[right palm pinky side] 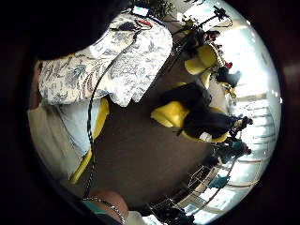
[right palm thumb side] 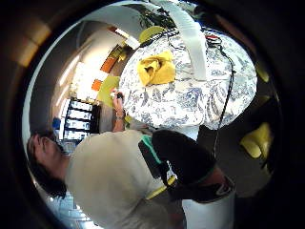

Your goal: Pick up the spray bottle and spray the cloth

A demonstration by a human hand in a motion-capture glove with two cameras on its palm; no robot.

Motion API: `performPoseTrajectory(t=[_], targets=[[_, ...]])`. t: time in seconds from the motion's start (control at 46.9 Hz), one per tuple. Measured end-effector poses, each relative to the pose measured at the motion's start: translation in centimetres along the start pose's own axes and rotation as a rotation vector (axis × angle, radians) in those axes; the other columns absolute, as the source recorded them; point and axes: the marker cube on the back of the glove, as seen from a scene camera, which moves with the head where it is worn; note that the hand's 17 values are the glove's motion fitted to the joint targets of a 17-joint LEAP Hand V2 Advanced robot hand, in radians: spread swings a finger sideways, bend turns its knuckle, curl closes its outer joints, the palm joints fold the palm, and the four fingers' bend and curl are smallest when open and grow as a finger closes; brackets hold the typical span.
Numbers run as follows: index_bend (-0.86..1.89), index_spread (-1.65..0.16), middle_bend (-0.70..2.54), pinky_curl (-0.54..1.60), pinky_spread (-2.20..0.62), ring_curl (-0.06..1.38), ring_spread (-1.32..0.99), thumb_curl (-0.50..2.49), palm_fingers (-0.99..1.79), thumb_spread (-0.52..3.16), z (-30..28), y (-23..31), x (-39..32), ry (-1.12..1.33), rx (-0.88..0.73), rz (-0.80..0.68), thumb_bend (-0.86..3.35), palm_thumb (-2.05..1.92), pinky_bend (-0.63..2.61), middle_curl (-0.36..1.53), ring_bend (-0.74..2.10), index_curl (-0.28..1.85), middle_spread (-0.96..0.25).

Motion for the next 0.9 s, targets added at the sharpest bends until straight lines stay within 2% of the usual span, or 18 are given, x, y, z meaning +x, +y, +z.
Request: performPoseTrajectory(t=[0.363, 0.555, 0.726, 0.896], targets=[[0.12, -0.42, 0.25, 0.29, 0.17, 0.27, -0.12, 0.27, 0.38, 1.11, 0.5, -2.0, 0.6, -0.112, 0.090, 0.041, 0.03, 0.47, 0.32, 0.30, 0.42, 0.20, -0.07], [0.11, -0.41, 0.26, 0.30, 0.16, 0.30, -0.11, 0.32, 0.40, 1.14, 1.8, -5.2, 0.6, -0.303, 0.140, 0.072, 0.08, 0.64, 0.30, 0.32, 0.45, 0.20, -0.07], [0.10, -0.41, 0.25, 0.32, 0.16, 0.31, -0.10, 0.35, 0.42, 1.13, 2.6, -9.1, 0.3, -0.584, 0.244, 0.099, 0.07, 0.72, 0.33, 0.33, 0.47, 0.19, -0.06], [0.09, -0.39, 0.26, 0.34, 0.14, 0.33, -0.09, 0.36, 0.46, 1.11, 3.8, -12.9, 0.0, -0.692, 0.412, 0.211, 0.03, 0.75, 0.38, 0.35, 0.50, 0.18, -0.03]])
